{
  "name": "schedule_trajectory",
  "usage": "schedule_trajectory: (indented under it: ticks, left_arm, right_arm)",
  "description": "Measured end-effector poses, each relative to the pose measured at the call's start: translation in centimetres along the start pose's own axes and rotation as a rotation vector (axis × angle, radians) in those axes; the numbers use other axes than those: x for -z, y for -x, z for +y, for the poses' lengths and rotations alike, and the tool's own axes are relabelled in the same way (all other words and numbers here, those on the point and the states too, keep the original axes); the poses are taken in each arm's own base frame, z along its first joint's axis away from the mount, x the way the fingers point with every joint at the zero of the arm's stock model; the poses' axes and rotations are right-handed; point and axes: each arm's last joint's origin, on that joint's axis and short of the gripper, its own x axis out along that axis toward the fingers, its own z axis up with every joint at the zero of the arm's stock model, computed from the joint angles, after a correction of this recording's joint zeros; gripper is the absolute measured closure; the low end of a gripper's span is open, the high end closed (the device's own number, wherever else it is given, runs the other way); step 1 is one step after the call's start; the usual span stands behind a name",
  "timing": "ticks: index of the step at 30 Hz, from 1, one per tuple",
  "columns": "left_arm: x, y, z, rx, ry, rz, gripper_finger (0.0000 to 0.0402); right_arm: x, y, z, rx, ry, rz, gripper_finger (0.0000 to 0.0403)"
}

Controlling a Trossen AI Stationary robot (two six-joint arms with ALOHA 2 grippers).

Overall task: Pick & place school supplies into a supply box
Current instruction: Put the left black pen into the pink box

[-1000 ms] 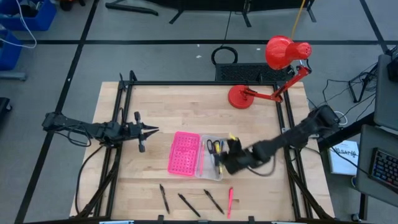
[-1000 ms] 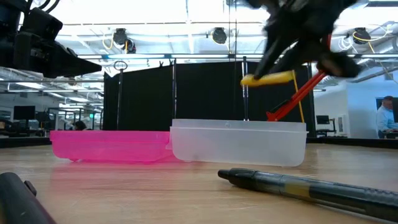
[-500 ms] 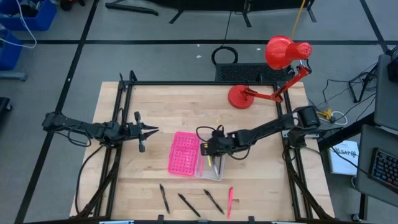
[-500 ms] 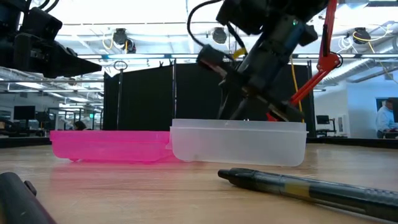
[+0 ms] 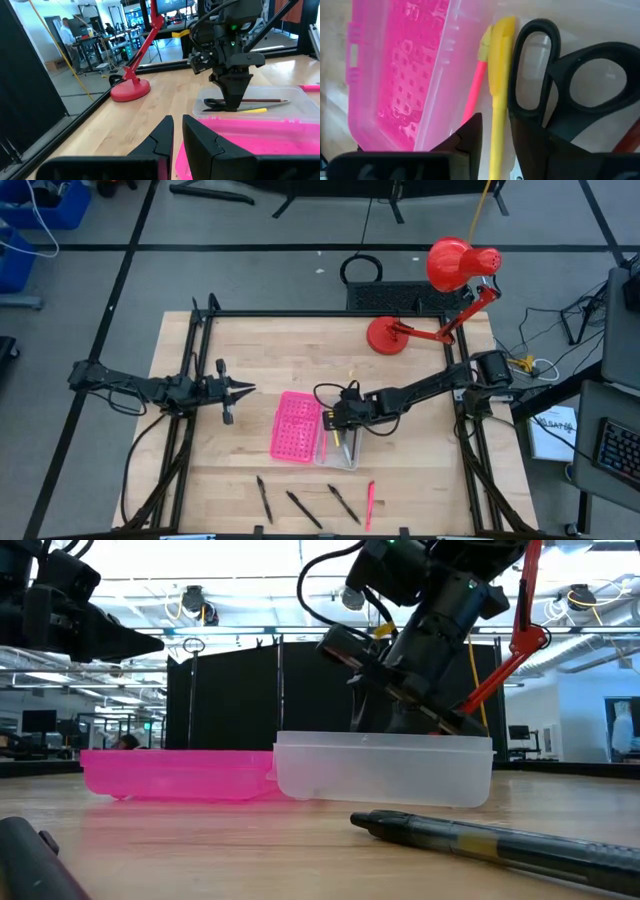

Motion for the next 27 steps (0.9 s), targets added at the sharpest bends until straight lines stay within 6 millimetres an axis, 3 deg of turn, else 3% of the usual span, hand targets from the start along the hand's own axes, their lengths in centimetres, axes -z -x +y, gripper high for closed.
schedule_trajectory:
  ticks: [4, 9, 13, 17, 22, 27]
  left_arm:
    - [0.0, 0.0, 0.0, 0.0, 0.0, 0.002, 0.0353]
    - [0.1, 0.0, 0.0, 0.005, -0.007, 0.012, 0.0353]
    - [0.1, 0.0, -0.2, 0.062, -0.054, 0.004, 0.0353]
    - [0.1, 0.0, -0.3, 0.088, -0.055, -0.001, 0.0353]
    - [0.1, 0.0, -0.2, 0.08, -0.044, -0.001, 0.0353]
    - [-0.3, 0.0, -0.2, 0.067, -0.048, -0.038, 0.0353]
  right_arm:
    - [-0.1, 0.5, 0.5, -0.041, 0.053, -0.004, 0.0304]
    - [0.1, 2.8, 1.3, -0.091, 0.161, -0.012, 0.031]
    - [0.6, 6.3, 2.3, -0.189, 0.304, -0.028, 0.0315]
    - [1.6, 10.7, 2.9, -0.259, 0.529, -0.175, 0.032]
    - [3.5, 14.9, 2.3, -0.225, 0.652, -0.392, 0.033]
    - [5.0, 15.6, 0.1, -0.179, 0.764, -0.523, 0.0348]
